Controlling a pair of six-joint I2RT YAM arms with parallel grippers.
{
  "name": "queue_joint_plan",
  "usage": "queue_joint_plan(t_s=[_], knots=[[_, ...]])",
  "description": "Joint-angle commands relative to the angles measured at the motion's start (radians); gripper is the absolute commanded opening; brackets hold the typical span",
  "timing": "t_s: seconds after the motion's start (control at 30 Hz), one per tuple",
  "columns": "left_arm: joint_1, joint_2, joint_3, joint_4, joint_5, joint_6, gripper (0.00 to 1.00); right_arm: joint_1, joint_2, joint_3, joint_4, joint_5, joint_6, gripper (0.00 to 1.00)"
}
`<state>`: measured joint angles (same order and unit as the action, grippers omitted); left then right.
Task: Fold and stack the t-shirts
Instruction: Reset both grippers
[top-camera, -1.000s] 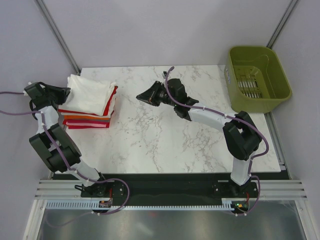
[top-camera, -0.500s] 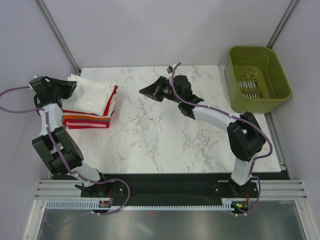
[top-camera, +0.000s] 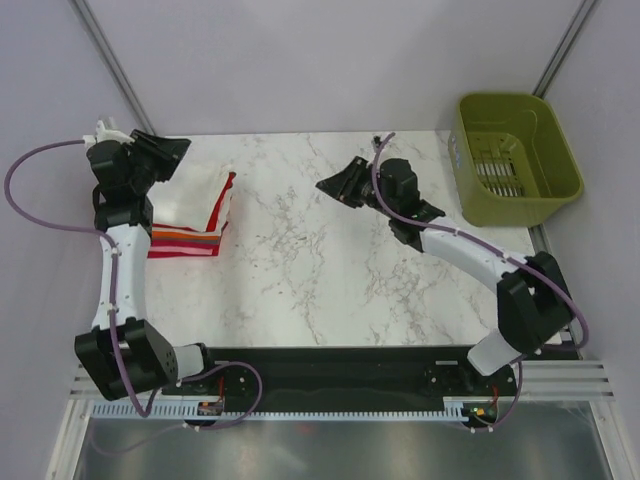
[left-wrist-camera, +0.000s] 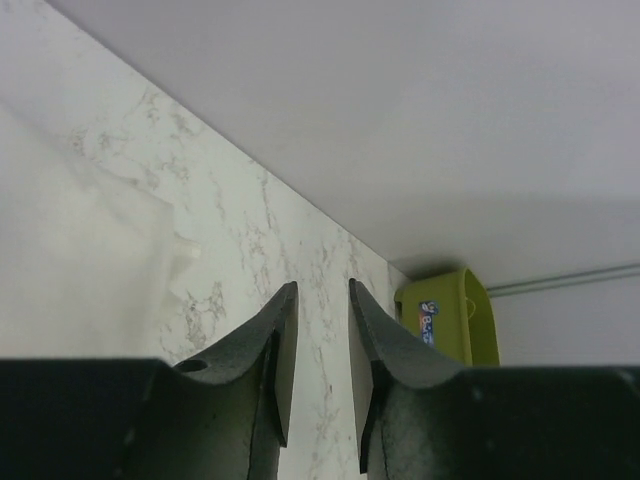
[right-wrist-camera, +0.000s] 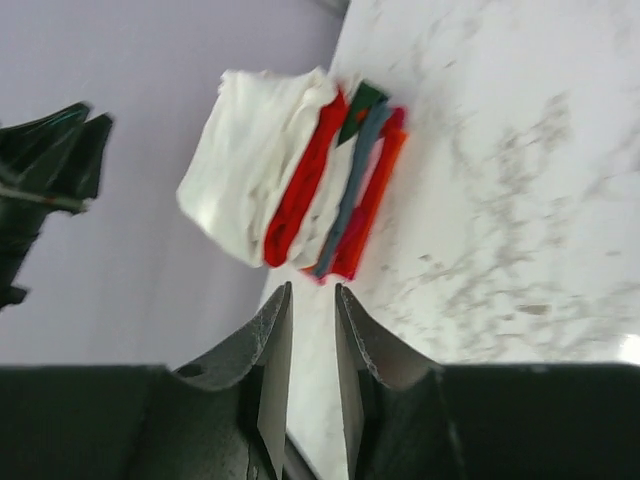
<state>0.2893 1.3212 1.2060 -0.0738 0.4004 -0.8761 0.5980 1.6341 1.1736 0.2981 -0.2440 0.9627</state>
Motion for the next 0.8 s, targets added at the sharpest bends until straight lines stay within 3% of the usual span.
queue_joint_plan(t_s=[0.0, 0.1, 0.3, 0.43, 0.47, 0.5, 0.6, 0.77], knots=[[-0.103, -0.091, -0.042, -0.03, -0.05, 0.114, 0.34, -0.035, -0.181, -0.11, -0.045, 0.165, -0.238, 0.32], [-0.226, -0.145, -0.094, -0.037, -0.08, 0.16, 0.38, -0.081, -0.311, -0.205, -0.118, 0.238, -0.364, 0.34], [-0.468, -0.238, -0.255, -0.021, -0.178, 0.256, 0.52, -0.101, -0.574, -0.403, -0.28, 0.462, -0.501, 0.62], [-0.588, -0.263, -0.397, 0.008, -0.23, 0.298, 0.66, -0.101, -0.758, -0.57, -0.295, 0.512, -0.522, 0.98], [-0.608, -0.267, -0.423, 0.038, -0.232, 0.314, 0.86, -0.101, -0.785, -0.594, -0.307, 0.512, -0.528, 0.98], [-0.648, -0.277, -0.45, 0.048, -0.253, 0.319, 0.92, -0.101, -0.81, -0.617, -0.321, 0.514, -0.532, 0.98], [-0.716, -0.295, -0.565, 0.137, -0.256, 0.362, 1.0, -0.101, -0.899, -0.722, -0.332, 0.543, -0.532, 0.98], [-0.791, -0.39, -0.749, 0.226, -0.241, 0.445, 1.0, -0.101, -1.031, -0.865, -0.349, 0.537, -0.466, 0.98]])
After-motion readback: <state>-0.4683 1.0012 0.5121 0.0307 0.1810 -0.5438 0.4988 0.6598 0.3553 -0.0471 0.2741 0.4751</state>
